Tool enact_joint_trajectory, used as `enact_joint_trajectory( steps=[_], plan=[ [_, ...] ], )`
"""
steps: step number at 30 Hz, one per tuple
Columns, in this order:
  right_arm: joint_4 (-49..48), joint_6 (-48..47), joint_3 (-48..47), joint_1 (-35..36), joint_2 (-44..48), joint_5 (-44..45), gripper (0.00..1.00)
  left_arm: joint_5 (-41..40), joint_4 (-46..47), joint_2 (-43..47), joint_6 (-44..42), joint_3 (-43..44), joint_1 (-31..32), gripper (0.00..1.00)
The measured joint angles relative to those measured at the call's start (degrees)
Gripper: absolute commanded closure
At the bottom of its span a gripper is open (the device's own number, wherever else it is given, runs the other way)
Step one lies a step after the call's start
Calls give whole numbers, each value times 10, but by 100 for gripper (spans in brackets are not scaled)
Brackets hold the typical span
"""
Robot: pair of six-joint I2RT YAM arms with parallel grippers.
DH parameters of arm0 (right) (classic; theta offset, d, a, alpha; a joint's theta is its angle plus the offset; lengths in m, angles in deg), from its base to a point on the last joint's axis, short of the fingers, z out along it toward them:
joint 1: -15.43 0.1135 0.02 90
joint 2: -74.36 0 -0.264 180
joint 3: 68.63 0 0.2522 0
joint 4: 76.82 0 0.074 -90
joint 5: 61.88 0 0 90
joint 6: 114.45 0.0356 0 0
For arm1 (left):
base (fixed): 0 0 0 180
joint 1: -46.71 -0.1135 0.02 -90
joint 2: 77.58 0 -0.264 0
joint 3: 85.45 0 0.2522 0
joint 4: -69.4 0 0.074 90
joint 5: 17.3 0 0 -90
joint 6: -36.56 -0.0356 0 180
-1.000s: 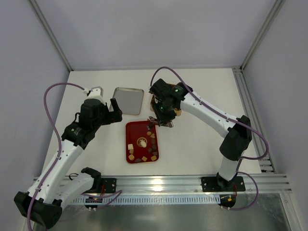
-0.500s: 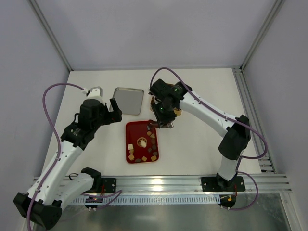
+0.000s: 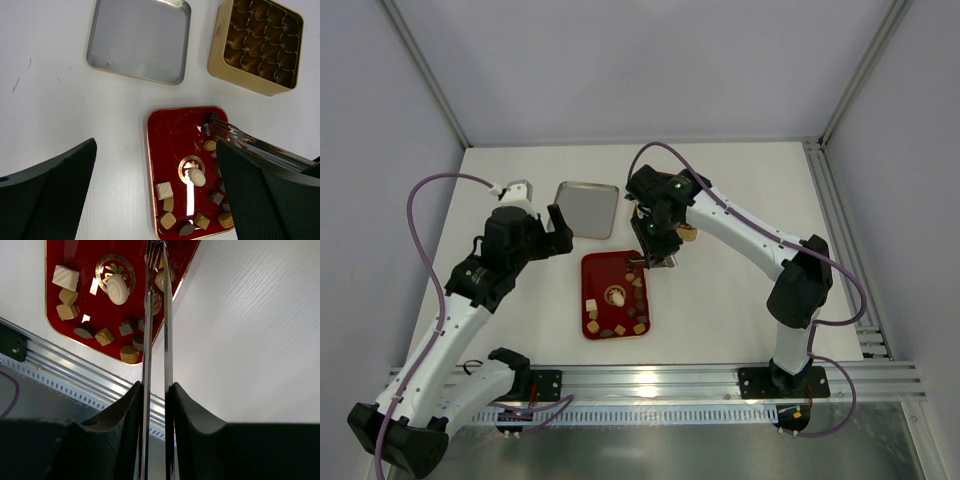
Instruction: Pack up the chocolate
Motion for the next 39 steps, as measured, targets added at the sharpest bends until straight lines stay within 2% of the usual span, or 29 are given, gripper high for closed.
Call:
enact_joint_trajectory(
  steps=[10, 39],
  plan=[
    [2, 0, 0, 0, -14, 2, 63, 0, 0, 1, 0, 0, 0, 0],
    [19, -5, -44, 0, -56, 2, 63, 0, 0, 3, 0, 0, 0, 0]
  ],
)
